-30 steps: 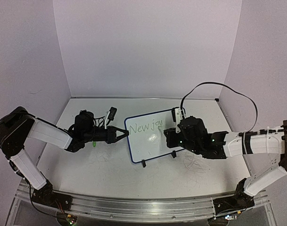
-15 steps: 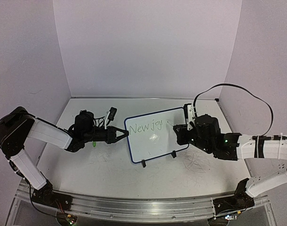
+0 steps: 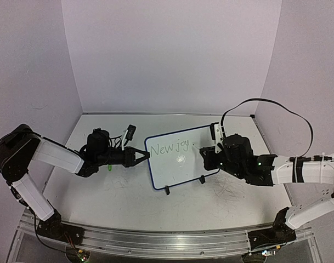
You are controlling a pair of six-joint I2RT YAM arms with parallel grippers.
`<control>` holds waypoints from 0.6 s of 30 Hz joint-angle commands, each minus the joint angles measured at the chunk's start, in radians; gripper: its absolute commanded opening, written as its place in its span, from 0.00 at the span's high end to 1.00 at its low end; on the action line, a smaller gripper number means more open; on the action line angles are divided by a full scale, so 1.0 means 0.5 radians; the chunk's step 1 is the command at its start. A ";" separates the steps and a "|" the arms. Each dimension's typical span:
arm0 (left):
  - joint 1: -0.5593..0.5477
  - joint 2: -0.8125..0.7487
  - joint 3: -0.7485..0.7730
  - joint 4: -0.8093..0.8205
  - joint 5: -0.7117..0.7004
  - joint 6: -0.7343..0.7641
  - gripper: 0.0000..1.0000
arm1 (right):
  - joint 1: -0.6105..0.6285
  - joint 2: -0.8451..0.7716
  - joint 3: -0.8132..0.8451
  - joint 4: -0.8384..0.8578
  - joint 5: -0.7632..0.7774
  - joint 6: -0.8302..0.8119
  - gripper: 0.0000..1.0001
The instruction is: Write a sentence on the whiteboard
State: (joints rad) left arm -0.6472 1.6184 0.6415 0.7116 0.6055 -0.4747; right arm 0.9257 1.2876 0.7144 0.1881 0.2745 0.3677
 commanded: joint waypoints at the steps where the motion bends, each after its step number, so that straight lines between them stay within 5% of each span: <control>1: 0.003 -0.072 0.017 -0.018 -0.028 0.011 1.00 | 0.003 0.034 0.093 0.069 0.011 -0.022 1.00; 18: 0.000 -0.078 0.027 -0.033 -0.029 0.014 1.00 | -0.041 0.061 0.108 0.073 0.024 -0.055 1.00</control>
State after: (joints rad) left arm -0.6472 1.6165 0.6415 0.7055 0.5991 -0.4735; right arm 0.9142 1.3003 0.7189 0.1936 0.2794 0.3631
